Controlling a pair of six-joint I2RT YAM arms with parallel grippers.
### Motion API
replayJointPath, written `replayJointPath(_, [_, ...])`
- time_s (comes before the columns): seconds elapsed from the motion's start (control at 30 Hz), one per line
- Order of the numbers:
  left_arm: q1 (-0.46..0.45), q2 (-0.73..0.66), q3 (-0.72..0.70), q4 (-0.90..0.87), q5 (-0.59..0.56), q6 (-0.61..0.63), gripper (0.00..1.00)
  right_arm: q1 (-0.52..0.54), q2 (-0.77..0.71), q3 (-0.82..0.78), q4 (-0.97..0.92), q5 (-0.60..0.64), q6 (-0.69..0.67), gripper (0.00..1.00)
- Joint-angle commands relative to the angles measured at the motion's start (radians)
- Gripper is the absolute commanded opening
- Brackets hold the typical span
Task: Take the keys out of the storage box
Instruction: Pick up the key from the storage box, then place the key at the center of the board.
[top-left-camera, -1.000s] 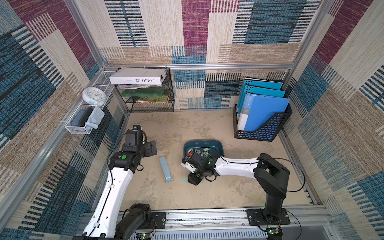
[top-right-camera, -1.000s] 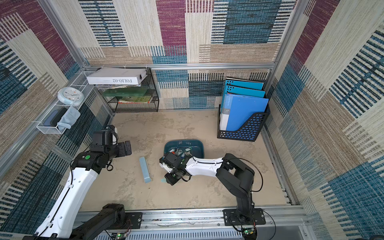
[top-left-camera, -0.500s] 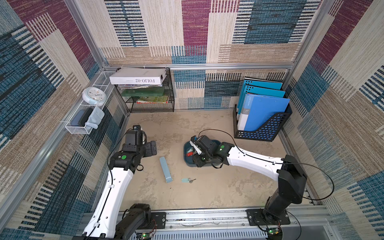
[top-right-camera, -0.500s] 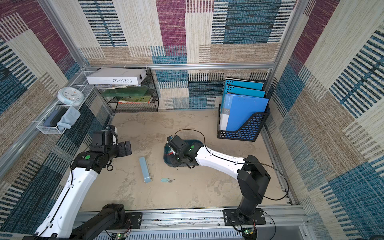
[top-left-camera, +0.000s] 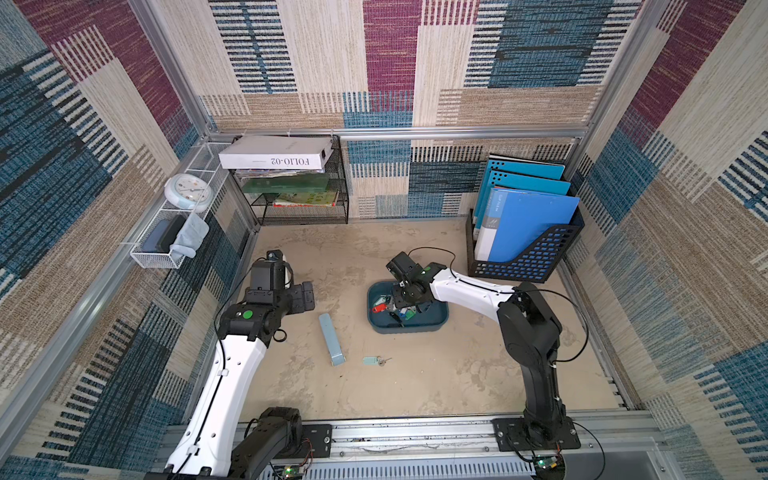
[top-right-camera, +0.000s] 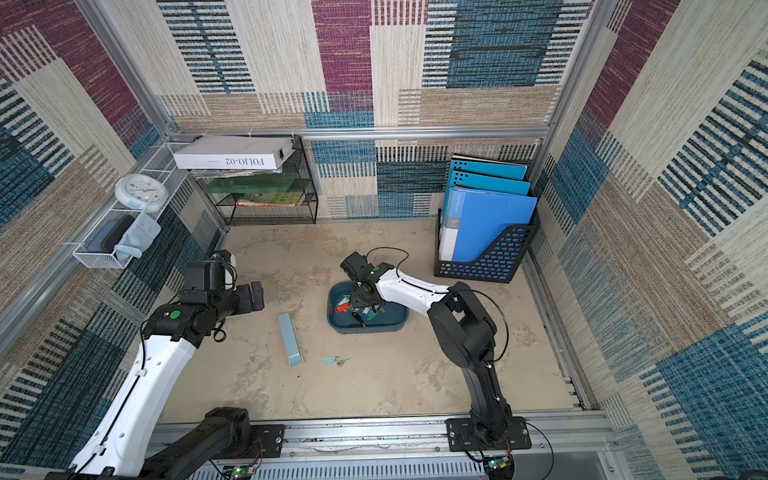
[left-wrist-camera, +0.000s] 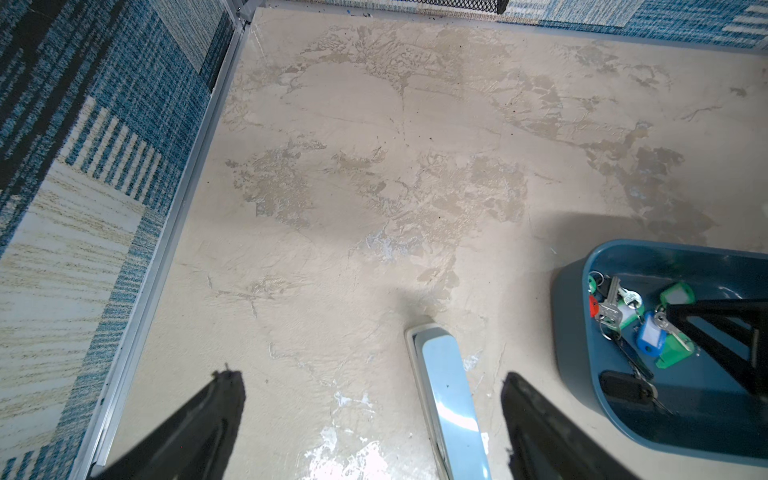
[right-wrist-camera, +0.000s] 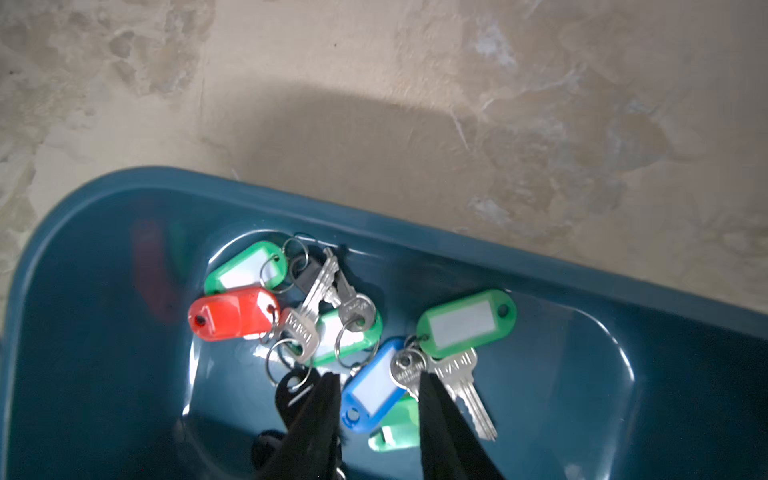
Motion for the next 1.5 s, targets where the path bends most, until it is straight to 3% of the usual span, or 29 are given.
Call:
replayJointPath(0.0, [0.001,0.000,-0.002,0.012,0.001,0.006,0.99,-0.001,0.035,0.037,-0.034,0.030,0.019,0.36])
replayJointPath(0.6, [0.001,-0.009,-0.002,0.009,-0.009,0.006,0.99,0.000,0.065,-0.002,0.006,0.073,0.039,0.22])
replayJointPath(0.87, [0.001,-0.012,-0.002,0.011,-0.013,0.005,0.99,0.000,0.076,0.034,-0.010,0.099,0.031,0.00])
replayJointPath(1.07, [0.001,-0.013,0.000,0.010,-0.001,0.006,0.99,0.003,0.010,0.025,-0.027,0.093,0.009,0.00])
replayJointPath(1.17, [0.001,-0.017,0.002,0.017,0.069,0.004,0.99,0.012,-0.075,-0.002,-0.015,0.051,-0.032,0.00])
replayJointPath(1.3, [-0.002,-0.002,0.037,0.013,0.264,-0.021,0.99,0.014,-0.258,-0.105,0.029,-0.058,-0.084,0.00])
replayJointPath(1.47, [-0.075,0.026,0.062,0.025,0.414,-0.120,0.99,0.030,-0.561,-0.304,0.108,-0.308,-0.205,0.00])
